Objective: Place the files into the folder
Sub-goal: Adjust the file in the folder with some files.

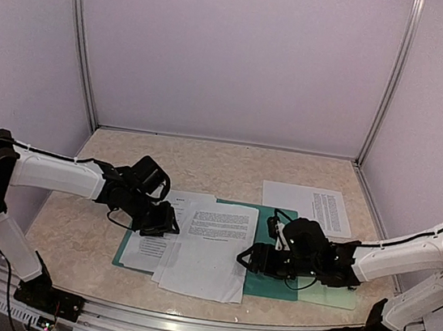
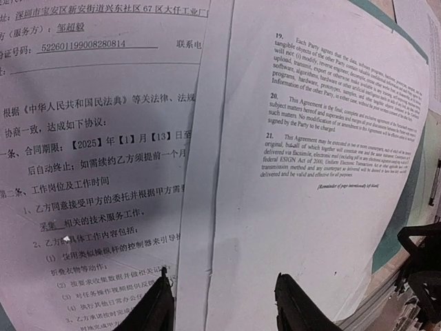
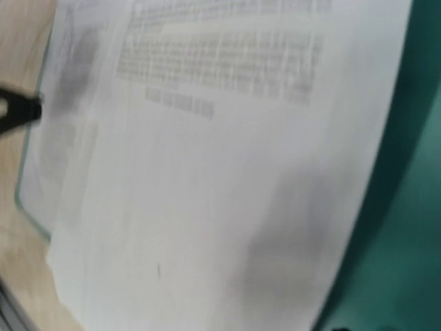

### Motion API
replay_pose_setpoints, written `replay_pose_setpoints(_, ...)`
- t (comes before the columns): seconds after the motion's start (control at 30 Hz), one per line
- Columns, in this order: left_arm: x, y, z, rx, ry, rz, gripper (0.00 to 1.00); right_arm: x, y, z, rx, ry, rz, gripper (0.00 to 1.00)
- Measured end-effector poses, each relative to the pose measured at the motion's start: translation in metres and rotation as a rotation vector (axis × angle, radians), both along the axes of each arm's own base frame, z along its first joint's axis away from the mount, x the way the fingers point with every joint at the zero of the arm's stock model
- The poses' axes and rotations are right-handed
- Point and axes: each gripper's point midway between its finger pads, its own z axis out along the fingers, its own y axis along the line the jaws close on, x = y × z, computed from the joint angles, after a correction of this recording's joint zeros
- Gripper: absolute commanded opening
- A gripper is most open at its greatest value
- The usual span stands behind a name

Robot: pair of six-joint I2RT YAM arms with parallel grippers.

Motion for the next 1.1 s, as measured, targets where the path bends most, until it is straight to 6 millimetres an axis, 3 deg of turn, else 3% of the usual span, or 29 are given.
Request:
replay_pose_setpoints(0.2,-0.009,0.006,-0.004,0.025,0.010,-0.004,0.48,-0.036,-0.008,-0.020,-0.076,0.052,0.043,0.66)
replay_pose_setpoints(0.37,-0.014,0.007,0.000,0.029,0.004,-0.009,0.50,-0.059,-0.003,-0.033,-0.110,0.081,0.089,0.63)
replay_pose_setpoints(0.73,-0.015,0.008,0.003,0.038,-0.010,-0.009,0.51,-0.071,0.029,-0.032,-0.103,0.077,0.141,0.58)
replay_pose_setpoints(1.1,-0.016,0.009,0.002,0.045,-0.007,-0.009,0.51,-0.071,0.041,-0.022,-0.122,0.056,0.145,0.56)
